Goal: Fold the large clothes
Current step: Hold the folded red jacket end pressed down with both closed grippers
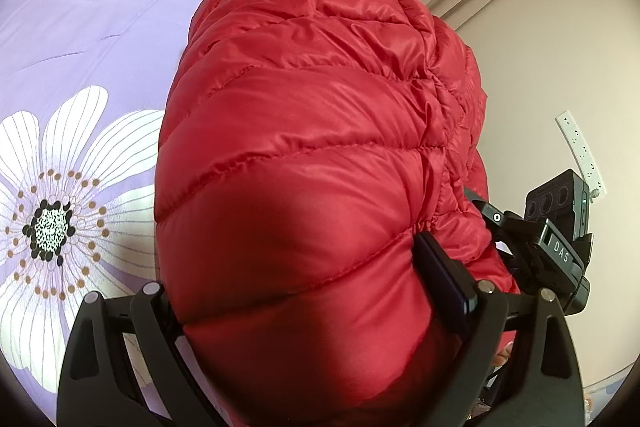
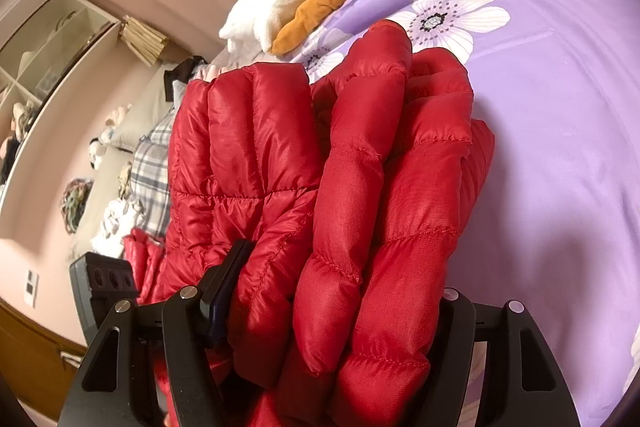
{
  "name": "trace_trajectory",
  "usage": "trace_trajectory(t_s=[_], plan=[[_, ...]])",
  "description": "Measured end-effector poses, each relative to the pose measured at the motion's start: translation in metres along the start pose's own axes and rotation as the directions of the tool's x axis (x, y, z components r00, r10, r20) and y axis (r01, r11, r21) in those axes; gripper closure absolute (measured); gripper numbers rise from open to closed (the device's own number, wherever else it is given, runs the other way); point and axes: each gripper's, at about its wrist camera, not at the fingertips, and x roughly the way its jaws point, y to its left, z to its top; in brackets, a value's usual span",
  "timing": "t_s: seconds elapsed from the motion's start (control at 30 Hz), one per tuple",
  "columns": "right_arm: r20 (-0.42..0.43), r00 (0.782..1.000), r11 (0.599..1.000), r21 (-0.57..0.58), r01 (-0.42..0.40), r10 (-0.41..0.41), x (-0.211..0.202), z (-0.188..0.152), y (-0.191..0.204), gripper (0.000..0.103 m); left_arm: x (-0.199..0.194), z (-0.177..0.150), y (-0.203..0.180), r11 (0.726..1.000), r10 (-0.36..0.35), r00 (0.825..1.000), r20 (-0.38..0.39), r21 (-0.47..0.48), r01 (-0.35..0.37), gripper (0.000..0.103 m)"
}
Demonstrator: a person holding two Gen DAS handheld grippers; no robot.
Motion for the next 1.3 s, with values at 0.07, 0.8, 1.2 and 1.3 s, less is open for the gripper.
trace_trajectory(t_s=[0.07, 0.8, 1.2, 1.3], plan=[[0.001, 1.0, 1.0, 0.001, -0.001, 0.001, 0.0001, -0.0002, 0.0001, 0.033, 0.0002, 0.0, 0.0007, 1.0, 0.001, 1.0, 0.0, 0.002, -0.001, 0.008], [0.017, 1.0, 1.0, 0.004, -0.005, 0.004, 0.0012, -0.0027, 0.0007, 0.033, -0.0035, -0.0028, 0.0013, 0.999, 0.018, 1.0, 0.016, 0.026, -0.019, 0.008], [0.031, 1.0, 1.0, -0.015, -0.004, 0.004, 0.0029, -0.0074, 0.0039, 0.033, -0.004, -0.0009, -0.001, 0.999, 0.027, 0.999, 0.036, 0.035, -0.028, 0.008], [0.036, 0.999, 1.0, -0.016, -0.003, 0.004, 0.0019, -0.0069, 0.0037, 0.033, -0.0027, -0.0025, -0.001, 0.999, 0.028, 0.999, 0.039, 0.037, -0.03, 0.008]])
